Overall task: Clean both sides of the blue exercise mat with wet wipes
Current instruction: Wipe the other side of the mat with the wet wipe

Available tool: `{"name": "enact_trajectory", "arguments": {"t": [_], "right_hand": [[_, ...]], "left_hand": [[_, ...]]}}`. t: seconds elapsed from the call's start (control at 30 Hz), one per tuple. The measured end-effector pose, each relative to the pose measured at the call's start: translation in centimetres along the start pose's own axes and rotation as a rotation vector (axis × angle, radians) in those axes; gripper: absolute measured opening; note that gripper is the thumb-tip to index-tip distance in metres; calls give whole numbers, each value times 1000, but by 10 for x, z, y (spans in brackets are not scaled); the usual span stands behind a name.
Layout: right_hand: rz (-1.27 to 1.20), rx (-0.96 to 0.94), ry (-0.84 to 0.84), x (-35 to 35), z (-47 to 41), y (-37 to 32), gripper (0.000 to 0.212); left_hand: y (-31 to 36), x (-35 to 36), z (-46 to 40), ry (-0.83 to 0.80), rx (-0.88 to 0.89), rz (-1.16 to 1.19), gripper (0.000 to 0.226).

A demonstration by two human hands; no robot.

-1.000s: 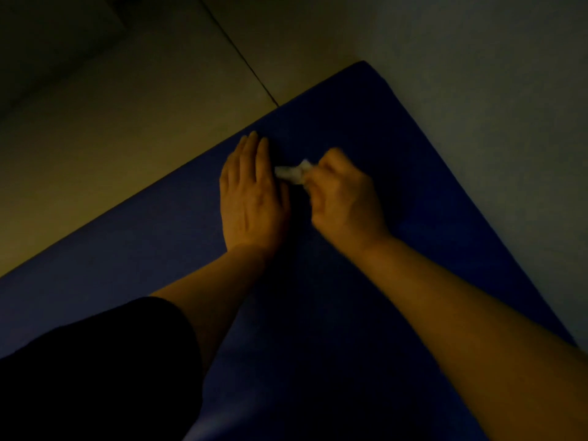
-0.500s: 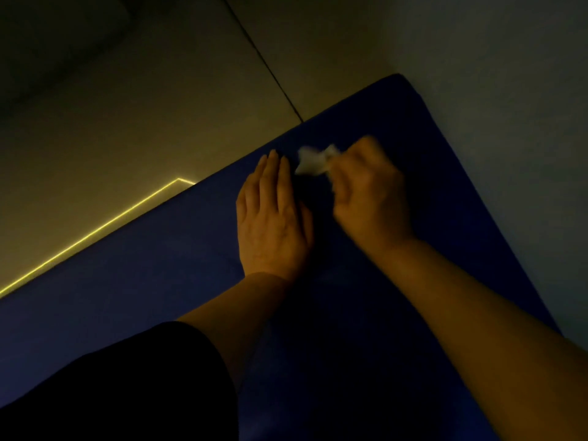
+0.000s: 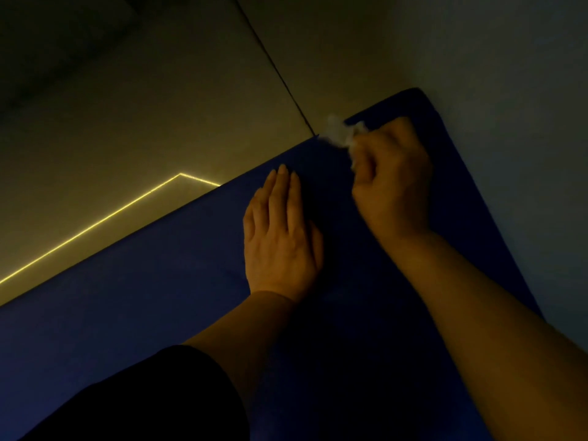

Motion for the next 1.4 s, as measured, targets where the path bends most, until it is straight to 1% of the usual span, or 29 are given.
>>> {"name": "enact_trajectory", "arguments": {"t": [0.07,0.1,0.13,0.23,0.3,0.37,0.43,0.47,0.5,0.53,0.57,0.63,0.67,0.7,0.77,0.83,0.9,0.97,1.03,1.1,1.17,1.3,1.37,1.4], "right_hand": [[-27,135,93,0,-9,2,19],[-27,167,106,4,-7,-4,20],[-27,157,80,9,-2,-13,22],[-67,-60,-131,23,17,-43,19],[-59,-124,-218,21,7,-39,16],[-4,-46,-153,13,-19,-22,11],[8,127,-40,4,-41,-6,12],[9,182,-17,4,-43,-6,13],[18,188,-30,7,-40,-12,13],[22,149,-84,12,-32,-21,12],[10,76,-150,18,-21,-33,12],[-31,-86,-225,21,-6,-44,11],[-33,-115,-251,17,-8,-41,9],[-8,-101,-256,13,-17,-31,7],[68,8,-182,0,-40,-3,9],[81,105,-59,-12,-54,18,13],[60,119,1,-11,-45,16,13],[24,61,-54,0,-18,-1,12],[-5,-61,-145,4,6,-12,14],[0,-146,-198,1,5,-4,14],[23,-109,-143,-8,-16,16,10],[36,118,43,-26,-49,51,14],[13,117,62,-25,-33,46,15],[1,75,31,-22,-18,40,17]], "left_hand": [[0,0,0,5,-1,2,59],[0,0,-1,4,3,-2,59],[0,0,-1,0,8,-9,60],[-1,3,0,-12,14,-21,63],[-1,2,0,-15,5,2,61],[0,0,-1,-23,7,4,61],[-1,-1,-1,-37,4,-3,61],[-1,-1,0,-44,3,-4,62],[-1,-1,0,-54,8,-6,62],[-1,0,0,-69,19,-10,62],[0,0,0,-82,35,-15,61],[0,0,-1,-97,60,-20,59],[1,-1,-1,-108,65,-27,60],[1,-2,-1,-124,69,-38,61],[1,-4,-2,-158,72,-57,65],[1,-4,-2,-199,96,-75,73],[1,-3,-1,-232,164,-104,81],[1,-2,0,-247,223,-143,86],[1,0,0,-251,243,-167,86],[2,0,0,-265,244,-196,85],[2,0,0,-272,245,-217,85],[4,-2,1,-255,233,-225,82],[3,-1,1,-250,238,-240,80],[3,0,2,-245,248,-245,79]]}}
Point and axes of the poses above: each hand's wrist, its own z-axis away from the middle knuckle, its own x-axis out of the palm, y = z × x, the point moved 2 cm from there along -z, towards the middle knuckle, and after that the axes turned 7 degrees about -y, right-handed, at the moved point
